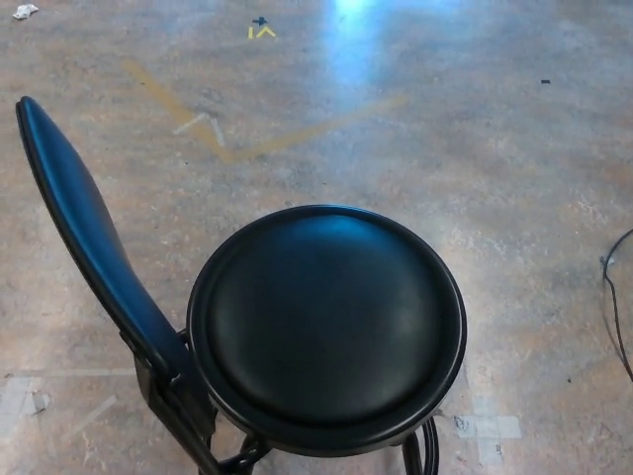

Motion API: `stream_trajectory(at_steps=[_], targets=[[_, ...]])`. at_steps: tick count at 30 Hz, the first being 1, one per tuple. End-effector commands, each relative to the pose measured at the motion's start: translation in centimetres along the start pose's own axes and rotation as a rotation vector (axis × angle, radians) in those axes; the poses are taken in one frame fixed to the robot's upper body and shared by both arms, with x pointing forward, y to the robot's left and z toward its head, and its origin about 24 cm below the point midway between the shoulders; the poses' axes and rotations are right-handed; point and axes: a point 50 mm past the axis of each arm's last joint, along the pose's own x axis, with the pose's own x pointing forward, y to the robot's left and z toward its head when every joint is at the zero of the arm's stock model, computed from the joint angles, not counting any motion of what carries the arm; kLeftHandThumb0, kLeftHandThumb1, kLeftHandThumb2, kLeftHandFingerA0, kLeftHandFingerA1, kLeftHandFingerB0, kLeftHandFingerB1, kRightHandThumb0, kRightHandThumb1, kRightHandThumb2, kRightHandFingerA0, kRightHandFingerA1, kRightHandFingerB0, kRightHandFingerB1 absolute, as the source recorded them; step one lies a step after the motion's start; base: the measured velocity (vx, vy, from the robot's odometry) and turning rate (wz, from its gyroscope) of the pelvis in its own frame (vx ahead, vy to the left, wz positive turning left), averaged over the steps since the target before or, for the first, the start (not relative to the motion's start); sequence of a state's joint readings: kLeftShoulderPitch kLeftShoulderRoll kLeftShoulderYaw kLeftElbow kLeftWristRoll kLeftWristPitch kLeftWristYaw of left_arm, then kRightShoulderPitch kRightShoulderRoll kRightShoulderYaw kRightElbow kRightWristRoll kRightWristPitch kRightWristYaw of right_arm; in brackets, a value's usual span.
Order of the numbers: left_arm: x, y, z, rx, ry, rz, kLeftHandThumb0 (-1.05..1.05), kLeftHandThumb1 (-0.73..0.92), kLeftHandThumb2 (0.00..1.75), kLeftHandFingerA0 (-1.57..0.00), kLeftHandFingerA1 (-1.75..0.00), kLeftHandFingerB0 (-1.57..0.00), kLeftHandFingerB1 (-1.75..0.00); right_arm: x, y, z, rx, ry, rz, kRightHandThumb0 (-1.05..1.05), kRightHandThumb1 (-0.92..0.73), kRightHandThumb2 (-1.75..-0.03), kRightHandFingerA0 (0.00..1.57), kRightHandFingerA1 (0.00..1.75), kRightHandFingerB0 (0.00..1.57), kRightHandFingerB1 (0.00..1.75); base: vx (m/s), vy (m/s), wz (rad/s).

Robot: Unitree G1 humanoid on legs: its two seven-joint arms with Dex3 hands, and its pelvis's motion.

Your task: Use the right hand to rotate the back of the chair to its left.

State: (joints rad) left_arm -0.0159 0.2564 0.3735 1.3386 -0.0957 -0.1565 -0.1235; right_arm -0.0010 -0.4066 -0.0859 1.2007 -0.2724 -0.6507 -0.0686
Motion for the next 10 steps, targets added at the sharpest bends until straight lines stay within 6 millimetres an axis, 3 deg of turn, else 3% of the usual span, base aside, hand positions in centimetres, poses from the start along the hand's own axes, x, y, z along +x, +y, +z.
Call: stream_trajectory(at_steps=[1, 2, 3, 4, 5, 6, 7, 8, 10], targets=[[-0.2, 0.4, -0.8, -0.004, 0.021, 0.017, -0.63, 0.79, 0.64, -0.43, -0.45, -0.42, -0.38, -0.7, 0.8, -2.0, 0.081, 0.155, -0.031, -1.01, -0.78, -1.16, 0.0, 0.04, 0.0, 0.12, 0.0, 0.0, 0.0], [-0.2, 0.5, -0.8, -0.007, 0.02, 0.016, -0.63, 0.64, 1.03, -0.39, -0.59, -0.28, -0.5, -0.7, 0.9, -2.2, 0.081, 0.169, -0.028, -0.94, -0.75, -1.15, 0.0, 0.12, 0.0, 0.17, 0.0, 0.0, 0.0], [-0.3, 0.5, -0.8, -0.008, 0.018, 0.015, -0.63, 0.64, 1.03, -0.39, -0.59, -0.28, -0.5, -0.8, 1.0, -2.3, 0.082, 0.184, -0.026, -0.94, -0.75, -1.15, 0.0, 0.12, 0.0, 0.17, 0.0, 0.0, 0.0], [-0.3, 0.6, -0.9, -0.009, 0.018, 0.013, -0.67, 0.65, 1.03, -0.4, -0.59, -0.27, -0.49, -1.0, 1.2, -2.9, 0.133, 0.236, -0.026, -0.91, -0.9, -0.67, 0.0, 0.14, 0.0, 0.21, 0.0, 0.0, 0.0], [-0.3, 0.7, -1.0, -0.01, 0.02, 0.012, -0.66, 0.78, 0.66, -0.41, -0.43, -0.37, -0.36, -1.1, 1.4, -3.2, 0.154, 0.267, -0.025, -0.92, -0.69, -0.92, 0.0, 0.14, 0.0, 0.18, 0.0, 0.0, 0.0], [-0.4, 0.7, -1.1, -0.007, 0.025, 0.014, -0.67, 0.66, 1.03, -0.4, -0.57, -0.28, -0.49, -1.2, 1.5, -3.5, 0.163, 0.295, -0.021, -0.92, -0.71, -1.13, 0.0, 0.13, 0.0, 0.16, 0.0, 0.0, 0.0], [-0.4, 0.7, -1.2, -0.003, 0.028, 0.018, -0.67, 0.66, 1.03, -0.4, -0.57, -0.28, -0.49, -1.4, 1.7, -3.8, 0.178, 0.317, -0.017, -0.92, -0.71, -1.13, 0.0, 0.13, 0.0, 0.16, 0.0, 0.0, 0.0], [-0.4, 0.7, -1.4, 0.001, 0.033, 0.021, -0.65, 0.8, 0.64, -0.44, -0.43, -0.42, -0.37, -1.6, 1.8, -4.0, 0.187, 0.335, -0.013, -0.97, -0.74, -1.13, 0.0, 0.09, 0.0, 0.1, 0.0, 0.0, 0.0], [-0.4, 0.7, -1.5, 0.002, 0.035, 0.025, -0.64, 0.79, 0.64, -0.46, -0.43, -0.45, -0.38, -1.7, 2.0, -4.2, 0.202, 0.353, -0.011, -0.93, -0.73, -1.12, 0.0, 0.12, 0.0, 0.12, 0.0, 0.0, 0.0]])
